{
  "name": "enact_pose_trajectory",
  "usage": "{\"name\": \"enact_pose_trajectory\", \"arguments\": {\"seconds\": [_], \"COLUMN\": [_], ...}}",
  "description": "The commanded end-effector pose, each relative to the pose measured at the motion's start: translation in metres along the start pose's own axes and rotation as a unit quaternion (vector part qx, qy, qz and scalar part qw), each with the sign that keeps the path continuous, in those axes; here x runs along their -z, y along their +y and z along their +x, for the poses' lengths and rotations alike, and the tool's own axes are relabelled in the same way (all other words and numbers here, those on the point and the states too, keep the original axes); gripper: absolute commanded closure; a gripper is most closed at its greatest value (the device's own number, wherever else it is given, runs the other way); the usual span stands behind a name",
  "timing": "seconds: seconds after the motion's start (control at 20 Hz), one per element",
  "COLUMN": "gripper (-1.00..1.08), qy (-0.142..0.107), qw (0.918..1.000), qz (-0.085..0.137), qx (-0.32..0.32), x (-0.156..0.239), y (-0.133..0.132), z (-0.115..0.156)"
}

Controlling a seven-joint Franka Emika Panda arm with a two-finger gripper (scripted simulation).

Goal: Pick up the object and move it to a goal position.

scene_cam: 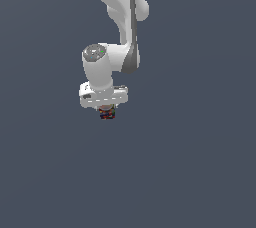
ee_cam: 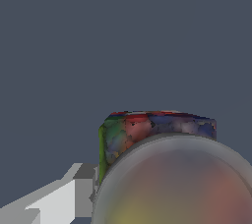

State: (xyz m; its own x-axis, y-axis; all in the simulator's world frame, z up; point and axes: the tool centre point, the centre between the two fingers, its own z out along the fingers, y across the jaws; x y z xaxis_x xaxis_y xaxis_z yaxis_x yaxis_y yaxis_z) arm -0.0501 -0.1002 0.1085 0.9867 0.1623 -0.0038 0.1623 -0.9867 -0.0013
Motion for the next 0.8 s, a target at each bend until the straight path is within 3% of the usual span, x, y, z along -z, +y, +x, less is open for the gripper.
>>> {"name": "enact_pose_trajectory", "arguments": {"seconds": [0.0,0.35,0.75], "gripper": [1.08,1.08,1.08], "qy": [0.002,0.002,0.002], "qw": [1.0000,1.0000,1.0000], "qz": [-0.001,-0.001,-0.001], "qx": [0.000,0.000,0.000], "x": [0.020,0.065,0.088], "y": [0.010,0.036,0.049], "z": [0.007,0.023,0.033]}}
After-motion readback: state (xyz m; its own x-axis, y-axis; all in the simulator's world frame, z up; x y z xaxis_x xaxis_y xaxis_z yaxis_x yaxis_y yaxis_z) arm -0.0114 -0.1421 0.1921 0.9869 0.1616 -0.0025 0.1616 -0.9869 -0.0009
